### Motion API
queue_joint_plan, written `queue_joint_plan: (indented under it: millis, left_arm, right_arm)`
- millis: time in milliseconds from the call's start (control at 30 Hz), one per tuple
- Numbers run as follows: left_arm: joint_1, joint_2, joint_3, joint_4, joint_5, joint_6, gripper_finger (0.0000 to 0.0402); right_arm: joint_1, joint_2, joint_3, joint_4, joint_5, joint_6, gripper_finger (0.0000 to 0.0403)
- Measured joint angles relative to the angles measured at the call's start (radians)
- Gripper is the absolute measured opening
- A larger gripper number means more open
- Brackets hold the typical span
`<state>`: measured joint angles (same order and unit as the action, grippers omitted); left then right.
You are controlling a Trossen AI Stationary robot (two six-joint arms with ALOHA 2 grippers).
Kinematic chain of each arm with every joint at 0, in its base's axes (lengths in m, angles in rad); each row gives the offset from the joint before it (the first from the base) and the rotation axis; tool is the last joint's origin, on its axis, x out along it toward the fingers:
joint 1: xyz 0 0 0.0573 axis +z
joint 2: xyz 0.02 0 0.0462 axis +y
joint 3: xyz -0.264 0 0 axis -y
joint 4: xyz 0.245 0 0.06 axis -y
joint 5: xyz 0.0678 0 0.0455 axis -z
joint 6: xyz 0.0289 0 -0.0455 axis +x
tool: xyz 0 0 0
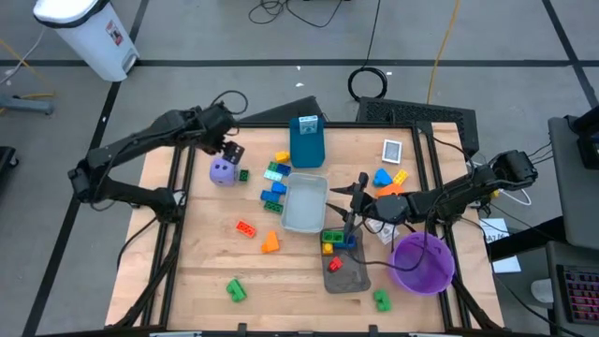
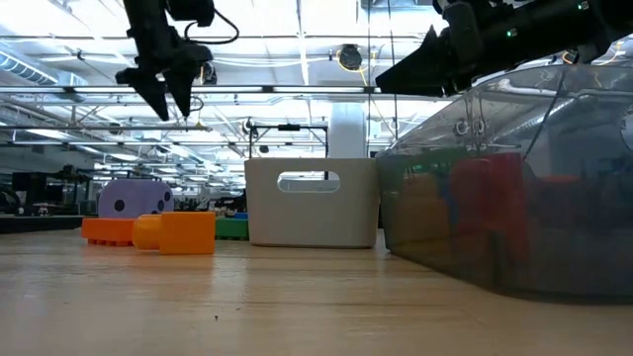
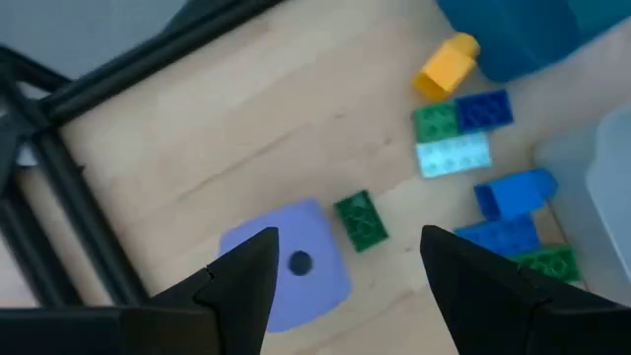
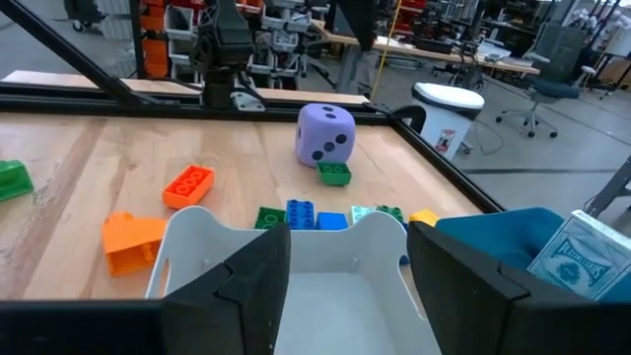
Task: Pick & Place Toys
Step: Put the purple dice into the white bin
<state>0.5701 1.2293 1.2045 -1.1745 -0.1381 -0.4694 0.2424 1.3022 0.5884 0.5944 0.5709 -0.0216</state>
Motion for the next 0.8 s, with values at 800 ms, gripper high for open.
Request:
queue_joint_plan:
  millis: [800]
  left_arm:
    - [0.186,0.001,-0.037,-0.105,-0.005,-0.105,0.0383]
  right_arm:
    - [0.01,0.0,0.0,0.029,-0.184,0.312,0.0196]
